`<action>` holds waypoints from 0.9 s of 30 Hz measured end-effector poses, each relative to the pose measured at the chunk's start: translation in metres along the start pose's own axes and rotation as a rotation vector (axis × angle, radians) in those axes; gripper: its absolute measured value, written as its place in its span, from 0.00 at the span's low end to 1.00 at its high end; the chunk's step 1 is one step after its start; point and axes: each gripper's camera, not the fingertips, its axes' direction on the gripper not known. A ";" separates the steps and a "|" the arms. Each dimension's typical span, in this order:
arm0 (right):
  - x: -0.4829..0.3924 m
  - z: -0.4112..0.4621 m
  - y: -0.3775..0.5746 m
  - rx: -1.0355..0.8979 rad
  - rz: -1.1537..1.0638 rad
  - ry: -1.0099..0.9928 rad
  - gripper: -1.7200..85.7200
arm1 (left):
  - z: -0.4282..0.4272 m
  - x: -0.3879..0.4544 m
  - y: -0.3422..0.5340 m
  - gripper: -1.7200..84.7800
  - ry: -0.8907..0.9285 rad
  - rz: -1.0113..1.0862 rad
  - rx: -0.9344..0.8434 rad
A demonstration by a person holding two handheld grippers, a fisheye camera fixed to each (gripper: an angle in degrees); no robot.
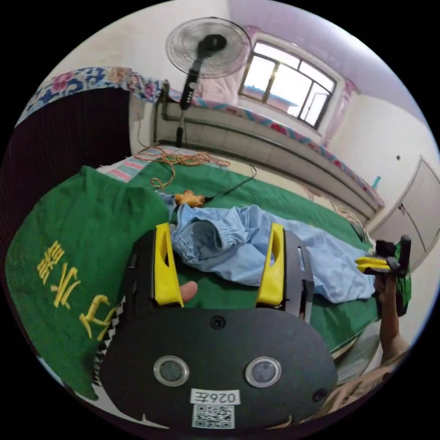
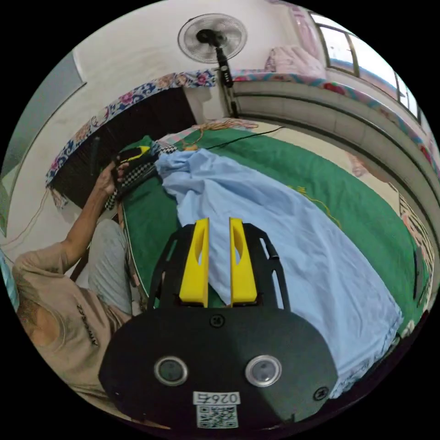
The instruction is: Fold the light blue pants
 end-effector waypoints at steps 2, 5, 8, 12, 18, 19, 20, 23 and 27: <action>-0.018 0.051 -0.012 -0.044 -0.054 -0.007 0.08 | 0.022 0.002 -0.009 0.31 0.092 0.051 -0.096; -0.041 0.119 -0.028 -0.044 -0.105 -0.063 0.08 | 0.042 -0.022 -0.016 0.19 0.258 -0.059 -0.188; -0.064 0.176 -0.051 -0.011 -0.187 -0.087 0.09 | 0.035 -0.064 -0.002 0.18 0.381 -0.329 0.004; -0.113 0.268 -0.084 -0.035 -0.444 0.029 0.14 | 0.027 -0.069 0.046 0.27 0.120 -0.446 0.142; -0.155 0.415 -0.113 -0.109 -0.730 0.222 0.14 | 0.023 -0.057 0.046 0.34 0.050 -0.133 0.068; -0.154 0.448 -0.120 -0.170 -0.755 0.288 0.11 | 0.024 -0.059 0.045 0.35 0.075 -0.127 0.059; -0.152 0.462 -0.123 -0.205 -0.769 0.308 0.08 | 0.030 -0.068 0.044 0.37 0.144 -0.140 0.035; -0.137 0.486 -0.139 -0.297 -0.812 0.151 0.01 | 0.046 -0.100 0.050 0.44 0.346 -0.263 0.029; -0.095 0.473 -0.160 -0.313 -0.835 -0.278 0.01 | 0.048 -0.121 0.047 0.42 0.484 -0.287 0.123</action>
